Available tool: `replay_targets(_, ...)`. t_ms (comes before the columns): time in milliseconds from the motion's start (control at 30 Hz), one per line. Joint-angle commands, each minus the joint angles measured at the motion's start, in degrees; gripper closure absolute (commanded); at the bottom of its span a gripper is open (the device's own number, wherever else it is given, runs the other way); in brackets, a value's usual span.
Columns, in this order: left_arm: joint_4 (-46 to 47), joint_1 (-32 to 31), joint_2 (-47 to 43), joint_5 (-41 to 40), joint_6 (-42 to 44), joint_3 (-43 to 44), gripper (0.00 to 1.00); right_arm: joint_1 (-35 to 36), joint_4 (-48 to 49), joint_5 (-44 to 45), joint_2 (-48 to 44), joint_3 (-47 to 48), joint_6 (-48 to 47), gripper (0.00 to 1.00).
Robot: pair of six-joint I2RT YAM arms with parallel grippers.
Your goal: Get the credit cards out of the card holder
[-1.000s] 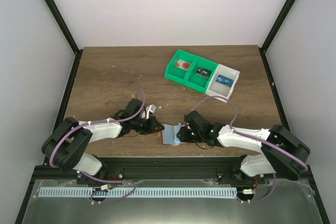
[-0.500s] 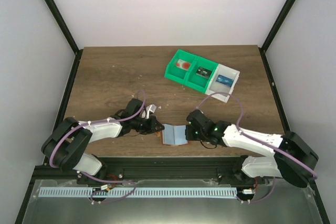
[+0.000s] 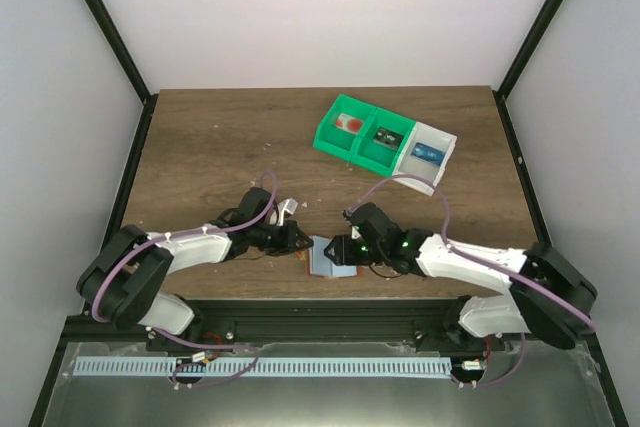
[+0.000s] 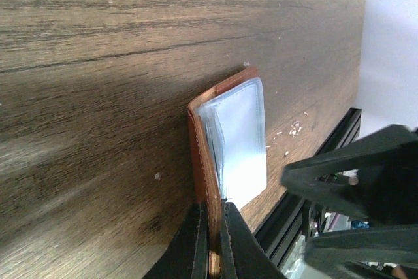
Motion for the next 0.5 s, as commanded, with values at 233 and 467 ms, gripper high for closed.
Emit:
replay_targets(233,1.4,-0.2,-1.9,1.3,-0.9,-1.2,1.0,1.4,7.4,-8.2,8.2,2.0,-0.7,0.42)
replay_targets(467,1.4,-0.3,-1.8,1.3,-0.9,-1.1,0.99,2.3,8.8,-8.5,11.6,1.8,0.4,0.42)
